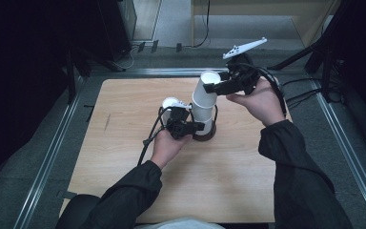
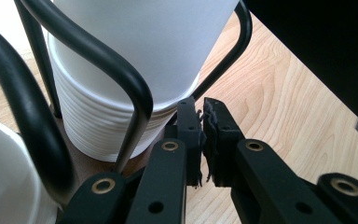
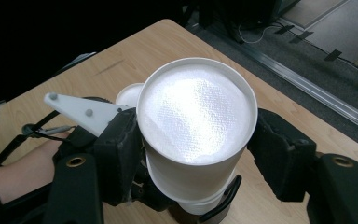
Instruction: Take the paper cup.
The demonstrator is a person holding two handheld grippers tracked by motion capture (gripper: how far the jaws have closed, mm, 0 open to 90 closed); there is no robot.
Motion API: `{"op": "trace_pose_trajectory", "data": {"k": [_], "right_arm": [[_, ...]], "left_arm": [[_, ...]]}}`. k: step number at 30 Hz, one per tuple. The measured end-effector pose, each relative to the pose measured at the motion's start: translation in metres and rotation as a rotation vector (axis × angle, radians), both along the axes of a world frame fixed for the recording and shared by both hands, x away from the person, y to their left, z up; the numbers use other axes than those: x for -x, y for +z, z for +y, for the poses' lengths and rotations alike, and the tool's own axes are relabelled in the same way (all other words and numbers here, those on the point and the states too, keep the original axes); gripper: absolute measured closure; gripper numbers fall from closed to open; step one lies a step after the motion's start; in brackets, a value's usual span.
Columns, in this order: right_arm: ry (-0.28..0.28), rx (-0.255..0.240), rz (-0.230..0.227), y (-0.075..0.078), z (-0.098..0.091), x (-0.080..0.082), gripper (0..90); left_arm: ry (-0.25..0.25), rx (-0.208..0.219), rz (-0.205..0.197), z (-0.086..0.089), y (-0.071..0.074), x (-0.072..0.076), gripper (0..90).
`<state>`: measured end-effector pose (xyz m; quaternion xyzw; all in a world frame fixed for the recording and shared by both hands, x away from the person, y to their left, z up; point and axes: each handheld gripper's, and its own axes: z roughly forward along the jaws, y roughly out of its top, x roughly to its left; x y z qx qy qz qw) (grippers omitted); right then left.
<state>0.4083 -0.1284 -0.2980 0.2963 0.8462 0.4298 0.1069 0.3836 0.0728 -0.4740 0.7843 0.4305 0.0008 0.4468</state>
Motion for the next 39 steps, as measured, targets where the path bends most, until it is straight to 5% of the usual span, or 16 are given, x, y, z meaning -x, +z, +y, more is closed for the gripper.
{"op": "trace_pose_trajectory", "data": {"k": [7,17,24,34,39], "right_arm": [[0.004,0.012,0.001,0.015,-0.009,0.013,36.3],[0.042,0.042,0.009,0.015,-0.027,0.034,36.3],[0.061,0.045,0.023,0.001,-0.036,0.045,36.3],[0.072,0.034,0.054,-0.026,-0.049,0.054,36.3],[0.085,0.031,0.059,-0.037,-0.048,0.061,36.3]], "left_arm": [[-0.019,0.010,0.000,-0.001,0.001,0.002,83.8],[-0.067,-0.001,-0.006,0.001,0.007,0.007,81.1],[-0.136,0.016,0.023,0.007,0.013,0.011,73.9],[-0.243,-0.008,0.029,0.021,0.019,0.022,52.3],[-0.285,-0.018,-0.013,0.032,0.020,0.029,42.9]]}}
